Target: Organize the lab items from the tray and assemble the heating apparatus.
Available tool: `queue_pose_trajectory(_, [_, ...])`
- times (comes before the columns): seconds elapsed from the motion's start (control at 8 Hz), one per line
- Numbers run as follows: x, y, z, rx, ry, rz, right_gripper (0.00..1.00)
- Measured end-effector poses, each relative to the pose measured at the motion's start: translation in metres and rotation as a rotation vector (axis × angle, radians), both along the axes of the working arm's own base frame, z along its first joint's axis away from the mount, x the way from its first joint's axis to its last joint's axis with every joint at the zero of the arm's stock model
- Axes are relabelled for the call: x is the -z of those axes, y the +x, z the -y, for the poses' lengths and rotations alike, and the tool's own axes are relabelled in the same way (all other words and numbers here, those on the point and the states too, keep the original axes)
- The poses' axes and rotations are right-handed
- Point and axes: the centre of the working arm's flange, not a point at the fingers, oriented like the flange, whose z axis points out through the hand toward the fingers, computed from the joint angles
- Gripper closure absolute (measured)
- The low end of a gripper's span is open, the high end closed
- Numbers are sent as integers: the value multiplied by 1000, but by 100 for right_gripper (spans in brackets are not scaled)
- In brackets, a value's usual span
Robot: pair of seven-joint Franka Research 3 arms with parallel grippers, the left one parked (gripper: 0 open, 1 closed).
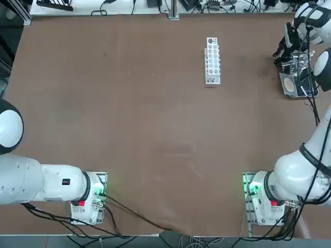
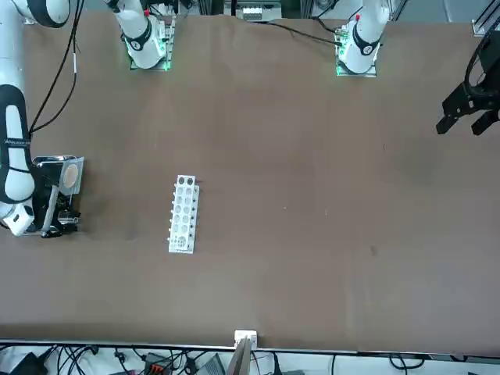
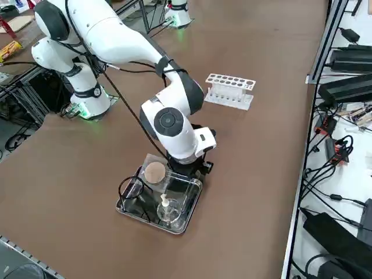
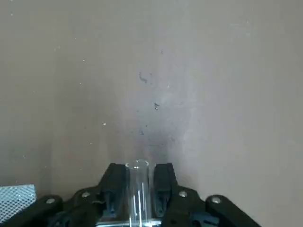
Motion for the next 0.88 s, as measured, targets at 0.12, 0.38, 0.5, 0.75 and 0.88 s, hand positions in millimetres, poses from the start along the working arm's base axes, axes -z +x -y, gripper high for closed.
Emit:
queue_pose_trajectory(0.12, [0, 0, 0, 0, 0, 0, 64])
queue_pose_trajectory(0.38, [0, 0, 0, -1, 0, 1, 65])
queue_pose_trajectory(0.5, [0, 1, 0, -1, 0, 1, 66])
queue_pose_trajectory(0.75, [-1, 1, 0, -2, -1, 3, 70])
queue_pose_trajectory(0.88, [-1, 1, 0, -3, -1, 4, 71])
